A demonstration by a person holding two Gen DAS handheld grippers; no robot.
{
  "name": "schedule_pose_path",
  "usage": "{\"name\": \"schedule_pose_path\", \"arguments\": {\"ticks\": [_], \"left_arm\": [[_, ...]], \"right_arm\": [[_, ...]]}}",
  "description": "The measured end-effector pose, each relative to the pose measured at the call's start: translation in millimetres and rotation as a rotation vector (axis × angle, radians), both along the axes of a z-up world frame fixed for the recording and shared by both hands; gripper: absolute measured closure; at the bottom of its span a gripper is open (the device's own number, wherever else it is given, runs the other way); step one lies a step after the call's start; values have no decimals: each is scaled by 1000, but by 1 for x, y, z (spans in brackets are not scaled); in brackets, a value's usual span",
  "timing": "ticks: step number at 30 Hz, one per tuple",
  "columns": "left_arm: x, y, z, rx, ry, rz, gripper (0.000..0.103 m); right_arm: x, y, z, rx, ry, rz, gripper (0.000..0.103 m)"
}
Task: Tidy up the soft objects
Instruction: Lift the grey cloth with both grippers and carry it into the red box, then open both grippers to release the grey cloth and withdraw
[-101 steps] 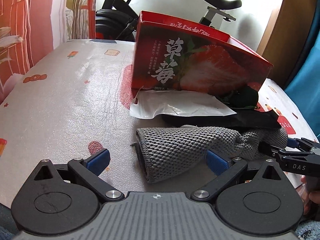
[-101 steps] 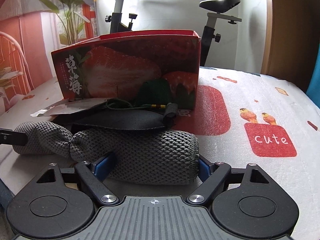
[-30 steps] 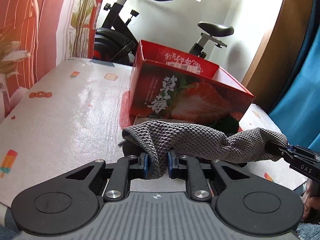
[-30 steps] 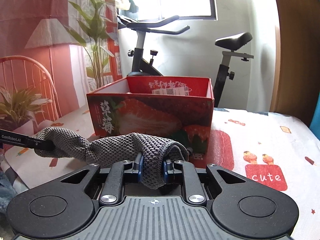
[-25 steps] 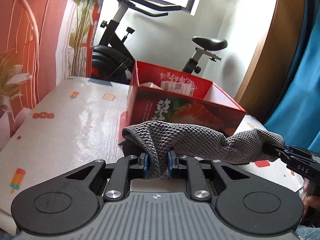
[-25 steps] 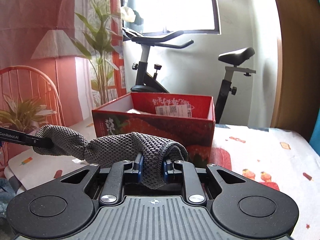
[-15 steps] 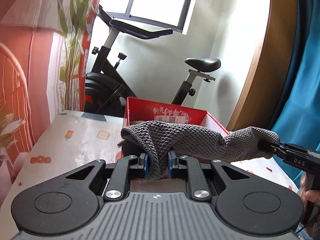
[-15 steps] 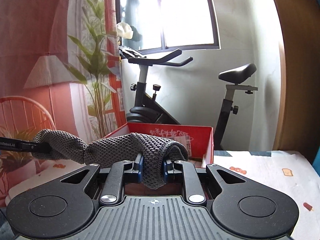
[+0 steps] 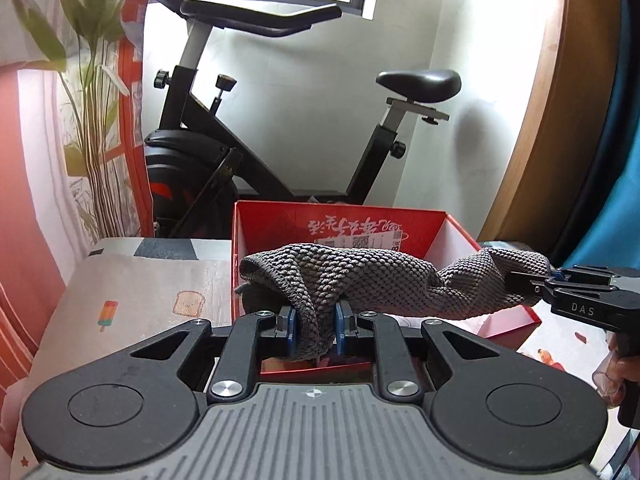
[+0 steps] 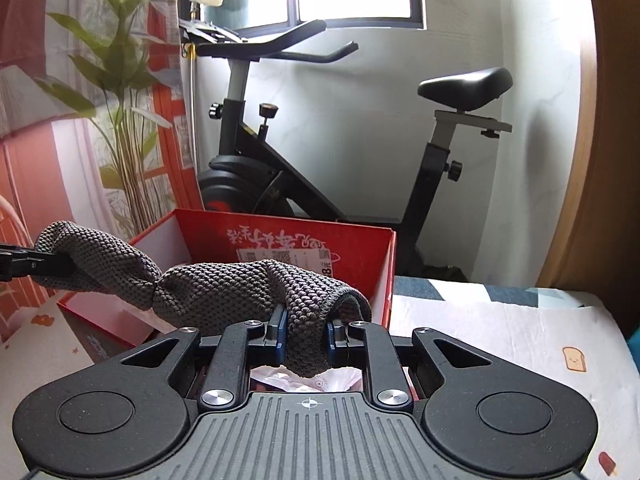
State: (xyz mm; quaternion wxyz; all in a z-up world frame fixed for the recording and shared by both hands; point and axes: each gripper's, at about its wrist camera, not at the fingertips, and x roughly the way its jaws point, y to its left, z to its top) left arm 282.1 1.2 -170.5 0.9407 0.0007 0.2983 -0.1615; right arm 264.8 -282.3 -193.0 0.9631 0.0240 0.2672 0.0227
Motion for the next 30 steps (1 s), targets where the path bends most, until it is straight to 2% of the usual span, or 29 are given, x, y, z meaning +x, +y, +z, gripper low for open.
{"name": "schedule_pose_path", "arguments": {"ticks": [7, 10, 16, 23, 27, 30], "left_arm": [[29, -7, -22, 100, 97, -30, 84], [37, -9, -27, 113, 137, -44, 84], [50, -25, -37, 184, 196, -90, 83], [68, -40, -45, 294, 260, -104, 83], [76, -41, -46, 265, 302, -134, 83], [79, -44, -47, 273, 310, -126, 83]], "right_arm": [[17, -1, -13, -23, 75, 24, 86], [23, 2, -16, -39, 99, 38, 86], [40, 16, -19, -107, 184, 95, 86], [66, 29, -23, -144, 271, 72, 86], [79, 26, -33, -112, 335, 46, 86], [81, 23, -38, -98, 352, 33, 88]]}}
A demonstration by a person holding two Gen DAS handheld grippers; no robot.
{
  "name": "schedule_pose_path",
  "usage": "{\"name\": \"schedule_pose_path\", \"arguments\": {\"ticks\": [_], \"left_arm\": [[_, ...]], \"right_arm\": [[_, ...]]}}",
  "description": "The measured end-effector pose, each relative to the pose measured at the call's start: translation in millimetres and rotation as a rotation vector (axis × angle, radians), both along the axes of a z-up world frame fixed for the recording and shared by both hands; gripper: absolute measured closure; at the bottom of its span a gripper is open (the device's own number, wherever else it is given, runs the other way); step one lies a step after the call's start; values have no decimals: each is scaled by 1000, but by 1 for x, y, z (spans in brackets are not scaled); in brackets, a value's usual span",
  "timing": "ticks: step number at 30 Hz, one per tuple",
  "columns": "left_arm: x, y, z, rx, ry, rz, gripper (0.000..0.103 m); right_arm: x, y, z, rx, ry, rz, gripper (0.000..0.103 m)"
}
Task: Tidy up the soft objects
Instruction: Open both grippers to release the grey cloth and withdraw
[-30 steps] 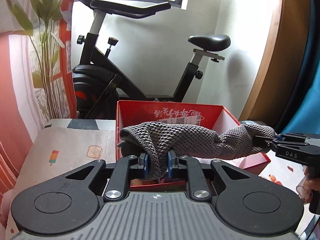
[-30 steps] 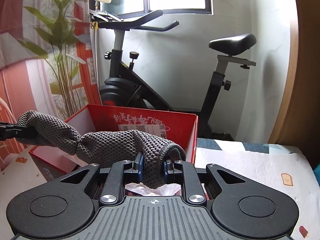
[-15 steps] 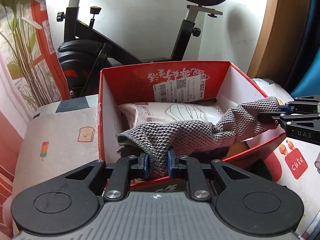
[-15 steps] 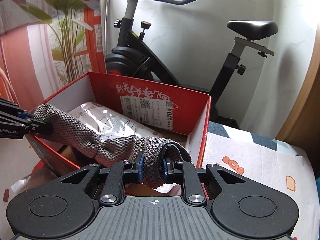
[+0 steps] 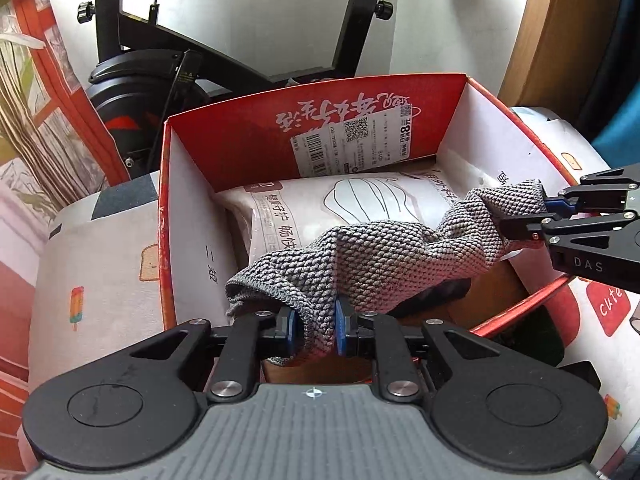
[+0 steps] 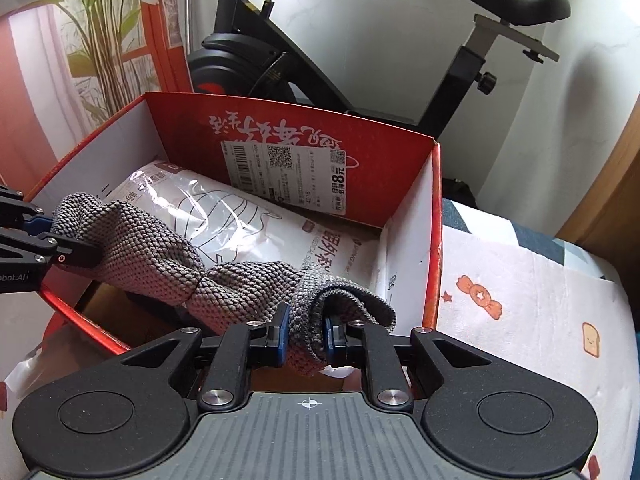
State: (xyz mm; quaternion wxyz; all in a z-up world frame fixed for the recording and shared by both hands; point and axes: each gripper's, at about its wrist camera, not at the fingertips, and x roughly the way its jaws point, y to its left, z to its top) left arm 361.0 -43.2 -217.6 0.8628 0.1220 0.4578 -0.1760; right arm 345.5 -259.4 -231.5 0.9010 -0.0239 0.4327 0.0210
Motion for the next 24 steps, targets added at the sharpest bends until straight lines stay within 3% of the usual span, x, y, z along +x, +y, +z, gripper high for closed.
{"name": "schedule_pose_path", "arguments": {"ticks": [5, 7, 12, 19, 23, 24], "left_arm": [[-2, 10, -1, -82, -6, 28, 72], [-3, 16, 2, -130, -7, 45, 59], [-16, 23, 20, -203, -56, 40, 43], [-38, 35, 56, -278, -178, 76, 18], [-57, 43, 75, -311, -250, 110, 4], [-63, 47, 80, -319, -270, 118, 3]], "right_arm": [[-4, -1, 1, -3, -1, 1, 80], [-5, -2, 3, -6, -7, -3, 76], [-14, -4, 15, -6, -37, -13, 65], [-35, -8, 49, 34, -132, -48, 30], [-56, -7, 72, 69, -224, -61, 1], [-62, -7, 76, 79, -248, -64, 1]]}}
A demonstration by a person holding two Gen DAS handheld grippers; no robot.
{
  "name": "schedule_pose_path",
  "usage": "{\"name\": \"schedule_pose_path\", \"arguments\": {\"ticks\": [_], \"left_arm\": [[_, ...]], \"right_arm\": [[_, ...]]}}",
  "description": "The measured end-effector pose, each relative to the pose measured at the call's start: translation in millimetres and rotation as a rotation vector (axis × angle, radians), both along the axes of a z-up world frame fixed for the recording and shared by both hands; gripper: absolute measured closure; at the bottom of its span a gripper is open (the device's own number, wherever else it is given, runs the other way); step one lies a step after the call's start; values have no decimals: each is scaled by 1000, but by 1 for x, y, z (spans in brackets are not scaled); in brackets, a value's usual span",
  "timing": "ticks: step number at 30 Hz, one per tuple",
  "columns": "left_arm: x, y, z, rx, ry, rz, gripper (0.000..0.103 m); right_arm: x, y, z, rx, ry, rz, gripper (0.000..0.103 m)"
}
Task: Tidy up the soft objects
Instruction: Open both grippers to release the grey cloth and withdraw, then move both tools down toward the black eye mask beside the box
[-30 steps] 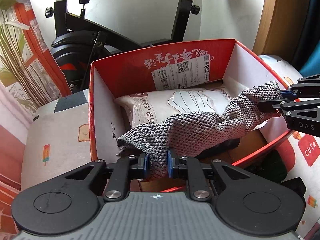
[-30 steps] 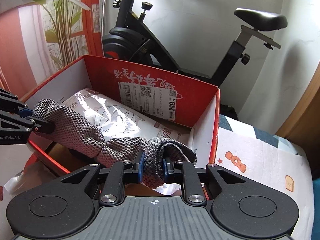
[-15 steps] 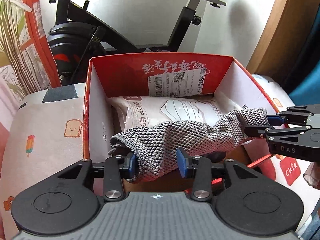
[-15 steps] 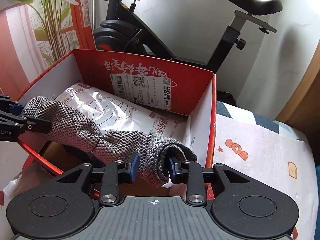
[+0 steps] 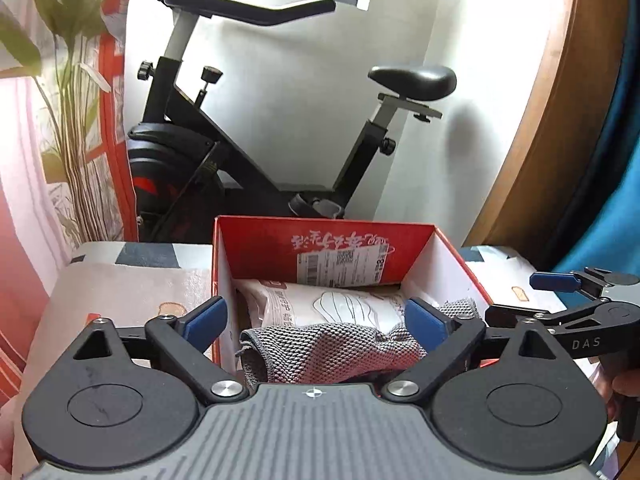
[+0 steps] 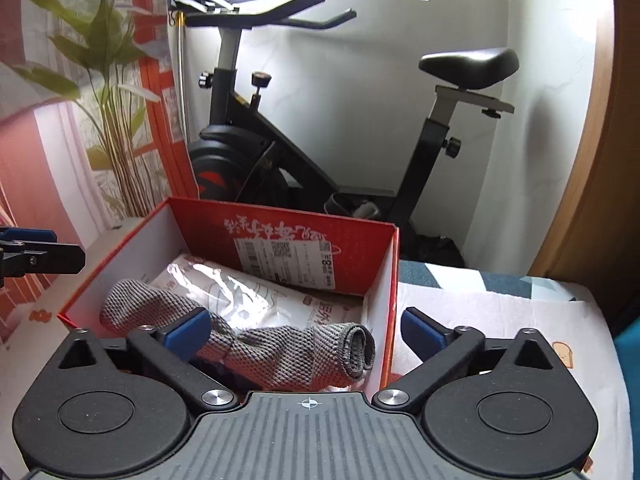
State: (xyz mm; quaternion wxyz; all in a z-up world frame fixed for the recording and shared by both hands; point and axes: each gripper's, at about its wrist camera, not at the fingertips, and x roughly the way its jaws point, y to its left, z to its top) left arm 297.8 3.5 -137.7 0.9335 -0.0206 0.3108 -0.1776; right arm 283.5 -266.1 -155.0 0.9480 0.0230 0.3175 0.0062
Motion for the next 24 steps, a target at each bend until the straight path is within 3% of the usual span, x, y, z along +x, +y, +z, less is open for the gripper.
{"name": "schedule_pose_path", "arguments": {"ticks": [10, 24], "left_arm": [[-63, 16, 28, 58, -148, 70, 0], [-148, 21, 43, 96, -276, 180, 0]], "right_arm": [[-50, 3, 27, 27, -117, -13, 0], [-145, 21, 42, 47, -300, -63, 0]]}}
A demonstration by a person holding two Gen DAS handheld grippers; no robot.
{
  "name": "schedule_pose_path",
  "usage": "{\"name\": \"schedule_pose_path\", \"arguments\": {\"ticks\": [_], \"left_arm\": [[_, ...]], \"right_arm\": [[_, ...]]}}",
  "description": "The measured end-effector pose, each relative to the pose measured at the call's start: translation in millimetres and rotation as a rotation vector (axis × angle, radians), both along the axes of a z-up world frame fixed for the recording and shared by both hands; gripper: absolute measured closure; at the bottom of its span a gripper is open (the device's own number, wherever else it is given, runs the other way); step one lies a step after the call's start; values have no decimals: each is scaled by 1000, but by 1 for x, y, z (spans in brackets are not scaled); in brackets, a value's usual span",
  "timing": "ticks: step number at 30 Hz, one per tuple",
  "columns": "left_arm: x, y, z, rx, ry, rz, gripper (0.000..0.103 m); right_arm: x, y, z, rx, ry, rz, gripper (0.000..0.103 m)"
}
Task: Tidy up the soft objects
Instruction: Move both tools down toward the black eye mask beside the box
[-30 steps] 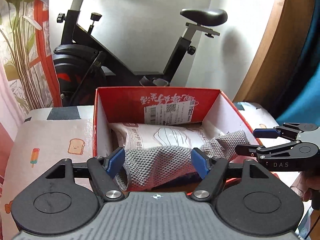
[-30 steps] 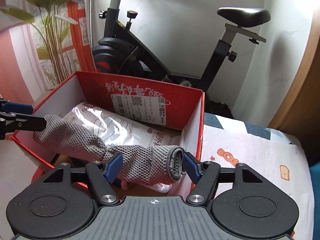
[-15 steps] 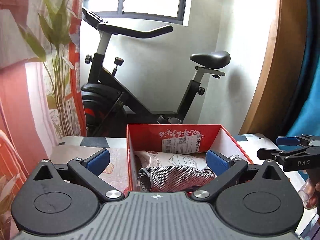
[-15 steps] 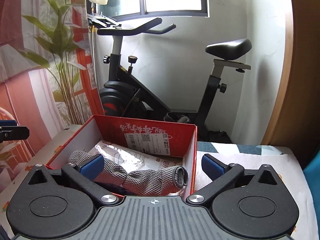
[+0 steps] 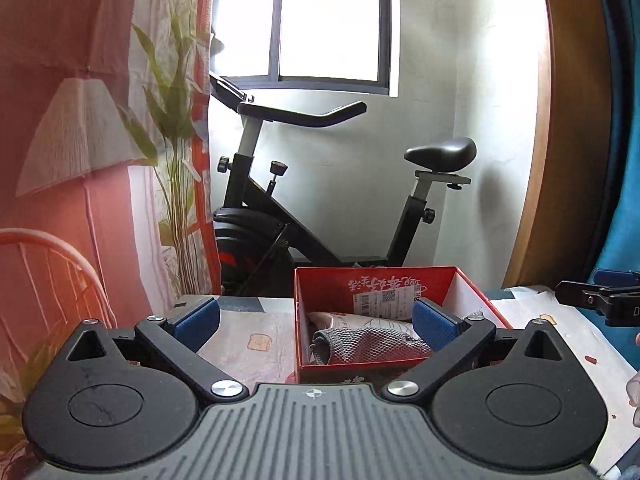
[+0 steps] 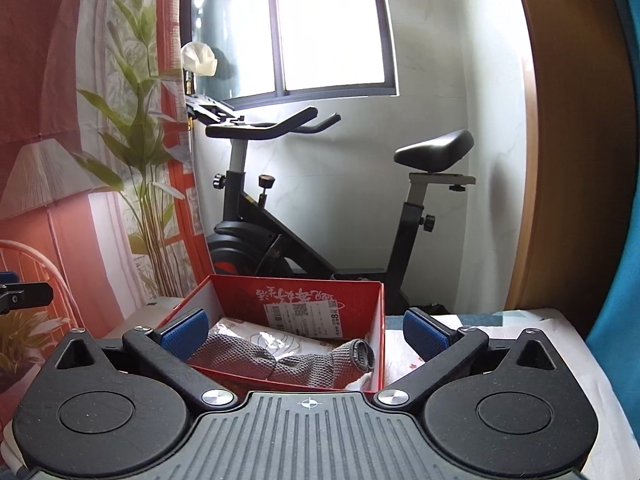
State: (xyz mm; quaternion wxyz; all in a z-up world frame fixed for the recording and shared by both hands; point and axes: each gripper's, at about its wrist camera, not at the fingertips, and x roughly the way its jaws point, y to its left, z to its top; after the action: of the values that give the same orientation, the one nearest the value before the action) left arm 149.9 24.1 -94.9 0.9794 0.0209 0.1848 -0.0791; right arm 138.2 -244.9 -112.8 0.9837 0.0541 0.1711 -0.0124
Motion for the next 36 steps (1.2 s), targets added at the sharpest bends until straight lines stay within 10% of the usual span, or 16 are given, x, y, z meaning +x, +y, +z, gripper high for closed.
{"name": "schedule_pose_path", "arguments": {"ticks": [17, 36], "left_arm": [[-39, 21, -49, -60, 128, 50, 0], [-14, 35, -124, -122, 341, 51, 0]], "right_arm": [[-65, 16, -48, 56, 26, -26, 0], [-46, 21, -126, 92, 202, -11, 0]]}}
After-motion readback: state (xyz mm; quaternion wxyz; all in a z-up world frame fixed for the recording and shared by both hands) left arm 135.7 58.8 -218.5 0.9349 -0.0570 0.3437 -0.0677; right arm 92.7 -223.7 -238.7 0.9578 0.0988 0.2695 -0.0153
